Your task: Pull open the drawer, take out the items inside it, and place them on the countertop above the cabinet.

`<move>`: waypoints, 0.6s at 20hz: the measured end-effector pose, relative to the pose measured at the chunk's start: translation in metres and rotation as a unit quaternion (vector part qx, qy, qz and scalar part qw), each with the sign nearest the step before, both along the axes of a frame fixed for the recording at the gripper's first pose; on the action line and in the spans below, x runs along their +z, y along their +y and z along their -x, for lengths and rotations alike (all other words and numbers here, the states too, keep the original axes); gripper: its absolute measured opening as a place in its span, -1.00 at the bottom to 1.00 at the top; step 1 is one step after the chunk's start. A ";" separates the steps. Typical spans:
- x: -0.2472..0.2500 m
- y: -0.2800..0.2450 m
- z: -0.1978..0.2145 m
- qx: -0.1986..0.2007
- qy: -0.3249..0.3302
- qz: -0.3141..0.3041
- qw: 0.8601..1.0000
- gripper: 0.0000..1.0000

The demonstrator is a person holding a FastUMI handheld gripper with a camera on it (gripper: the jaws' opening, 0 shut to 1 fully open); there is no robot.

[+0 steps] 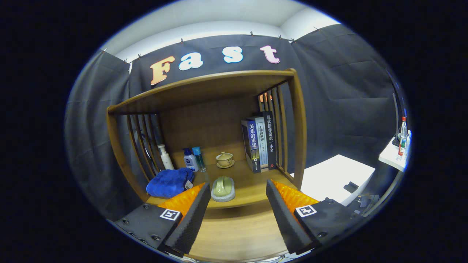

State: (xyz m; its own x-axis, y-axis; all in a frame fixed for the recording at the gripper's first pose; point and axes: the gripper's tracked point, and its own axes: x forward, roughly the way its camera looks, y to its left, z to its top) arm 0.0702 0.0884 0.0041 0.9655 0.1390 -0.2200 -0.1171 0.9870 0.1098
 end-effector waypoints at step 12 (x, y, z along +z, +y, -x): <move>-0.083 -0.071 0.098 -0.040 -0.026 0.009 0.999 0.96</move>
State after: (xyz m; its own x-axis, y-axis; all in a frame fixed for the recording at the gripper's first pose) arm -0.0281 0.0172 -0.0791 0.9835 0.0577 -0.1714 -0.0429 0.9952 0.0885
